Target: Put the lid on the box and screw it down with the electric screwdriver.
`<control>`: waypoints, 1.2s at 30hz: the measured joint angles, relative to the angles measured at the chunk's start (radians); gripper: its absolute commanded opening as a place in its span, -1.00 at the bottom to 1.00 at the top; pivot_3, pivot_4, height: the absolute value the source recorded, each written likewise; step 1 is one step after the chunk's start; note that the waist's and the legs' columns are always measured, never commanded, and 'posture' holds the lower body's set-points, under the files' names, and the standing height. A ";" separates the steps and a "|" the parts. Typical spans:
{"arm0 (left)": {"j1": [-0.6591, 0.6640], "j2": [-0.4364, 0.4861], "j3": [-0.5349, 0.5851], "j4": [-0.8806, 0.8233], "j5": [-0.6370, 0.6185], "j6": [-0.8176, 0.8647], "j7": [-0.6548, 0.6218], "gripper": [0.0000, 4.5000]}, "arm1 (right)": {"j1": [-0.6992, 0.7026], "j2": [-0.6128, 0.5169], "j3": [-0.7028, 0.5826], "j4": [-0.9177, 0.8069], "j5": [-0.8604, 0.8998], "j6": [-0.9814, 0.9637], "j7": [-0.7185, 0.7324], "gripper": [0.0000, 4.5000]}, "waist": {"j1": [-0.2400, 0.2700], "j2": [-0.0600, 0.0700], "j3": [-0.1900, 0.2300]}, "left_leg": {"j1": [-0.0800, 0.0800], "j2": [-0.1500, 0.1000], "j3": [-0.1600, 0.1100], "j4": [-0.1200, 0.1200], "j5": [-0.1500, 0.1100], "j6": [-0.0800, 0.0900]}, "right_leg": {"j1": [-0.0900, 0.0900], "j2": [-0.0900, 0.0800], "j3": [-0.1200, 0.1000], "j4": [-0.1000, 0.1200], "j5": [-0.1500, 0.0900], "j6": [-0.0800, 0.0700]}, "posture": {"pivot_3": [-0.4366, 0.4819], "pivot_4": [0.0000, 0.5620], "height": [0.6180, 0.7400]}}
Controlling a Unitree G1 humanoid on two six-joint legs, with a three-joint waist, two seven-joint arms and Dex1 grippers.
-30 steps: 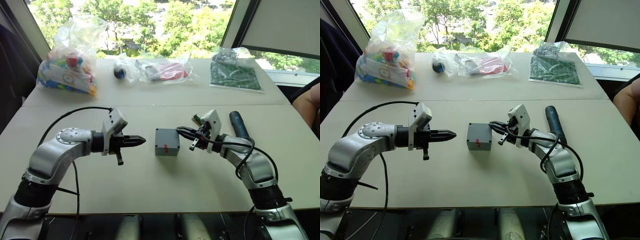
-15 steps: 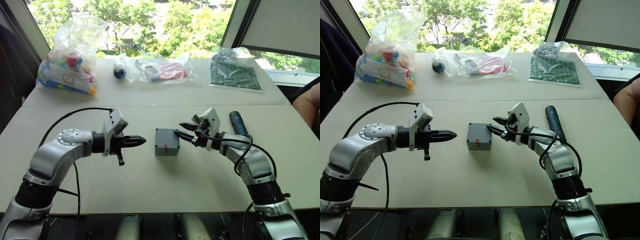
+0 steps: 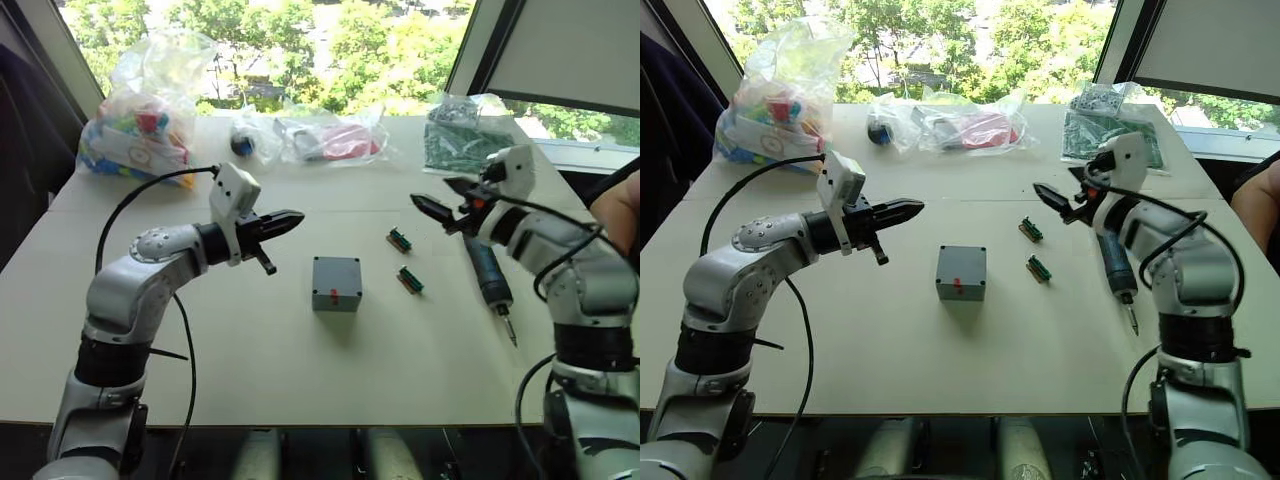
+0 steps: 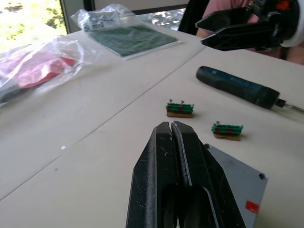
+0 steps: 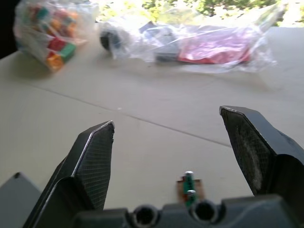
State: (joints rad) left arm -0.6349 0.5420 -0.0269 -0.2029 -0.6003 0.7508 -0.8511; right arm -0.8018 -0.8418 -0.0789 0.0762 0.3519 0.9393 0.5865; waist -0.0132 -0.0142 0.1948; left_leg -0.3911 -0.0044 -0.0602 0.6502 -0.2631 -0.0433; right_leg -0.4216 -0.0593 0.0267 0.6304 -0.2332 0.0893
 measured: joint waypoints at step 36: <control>0.097 0.076 -0.211 -0.138 0.187 -0.148 -0.093 -1.00 | -0.347 -0.005 0.651 0.811 -0.412 0.117 0.713 0.98 | -0.030 0.002 0.000 | -0.001 0.001 0.000 -0.001 0.000 0.000 | -0.003 0.001 0.000 0.001 0.002 0.005 | -0.05 -0.47 1.00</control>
State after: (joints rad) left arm -0.5374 0.6178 -0.2381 -0.3406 -0.4133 0.6026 -0.9445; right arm -1.1490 -0.8471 0.5725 0.8867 -0.0596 1.0563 1.2997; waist -0.0435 -0.0120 0.1949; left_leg -0.3919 -0.0031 -0.0600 0.6493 -0.2634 -0.0429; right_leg -0.4245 -0.0581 0.0271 0.6318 -0.2310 0.0944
